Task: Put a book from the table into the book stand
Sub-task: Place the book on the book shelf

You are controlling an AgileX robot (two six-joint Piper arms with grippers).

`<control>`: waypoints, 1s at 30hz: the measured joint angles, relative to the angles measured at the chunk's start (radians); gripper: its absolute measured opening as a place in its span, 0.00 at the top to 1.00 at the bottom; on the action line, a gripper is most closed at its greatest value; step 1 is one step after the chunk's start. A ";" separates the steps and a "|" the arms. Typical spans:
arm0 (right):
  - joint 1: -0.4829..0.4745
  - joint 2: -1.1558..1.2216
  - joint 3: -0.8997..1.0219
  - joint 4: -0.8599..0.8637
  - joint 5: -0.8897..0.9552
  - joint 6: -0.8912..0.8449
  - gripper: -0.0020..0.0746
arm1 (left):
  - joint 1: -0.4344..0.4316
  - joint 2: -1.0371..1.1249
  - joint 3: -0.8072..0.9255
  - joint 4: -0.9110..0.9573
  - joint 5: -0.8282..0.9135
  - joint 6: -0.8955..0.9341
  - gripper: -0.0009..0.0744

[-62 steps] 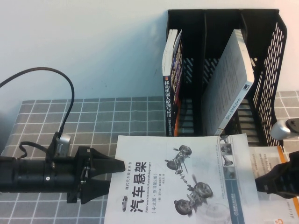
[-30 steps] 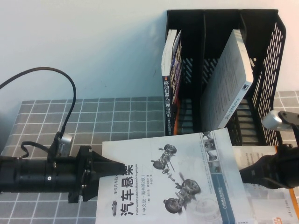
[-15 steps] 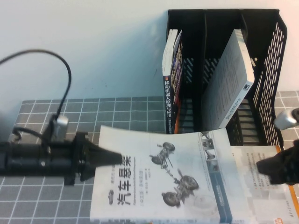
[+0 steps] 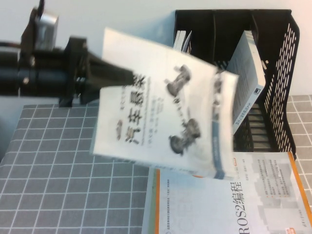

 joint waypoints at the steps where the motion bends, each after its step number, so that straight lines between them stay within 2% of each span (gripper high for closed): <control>1: -0.005 -0.018 0.000 -0.015 -0.008 0.007 0.98 | -0.029 0.000 -0.041 0.013 0.002 -0.029 0.84; 5: -0.049 -0.093 -0.004 -0.056 -0.041 0.030 0.98 | -0.150 0.000 -0.195 0.067 0.002 -0.119 0.84; 10: -0.185 -0.197 -0.007 -0.068 -0.078 0.037 0.98 | -0.303 0.002 -0.391 0.137 -0.052 -0.225 0.84; 14: -0.275 -0.274 -0.007 -0.089 -0.131 0.038 0.98 | -0.382 0.043 -0.531 0.211 -0.136 -0.312 0.84; 21: -0.284 -0.309 -0.007 -0.094 -0.187 0.038 0.98 | -0.424 0.266 -0.786 0.363 -0.218 -0.521 0.84; 30: -0.284 -0.309 -0.007 -0.094 -0.151 0.051 0.98 | -0.471 0.537 -1.034 0.644 -0.215 -0.762 0.84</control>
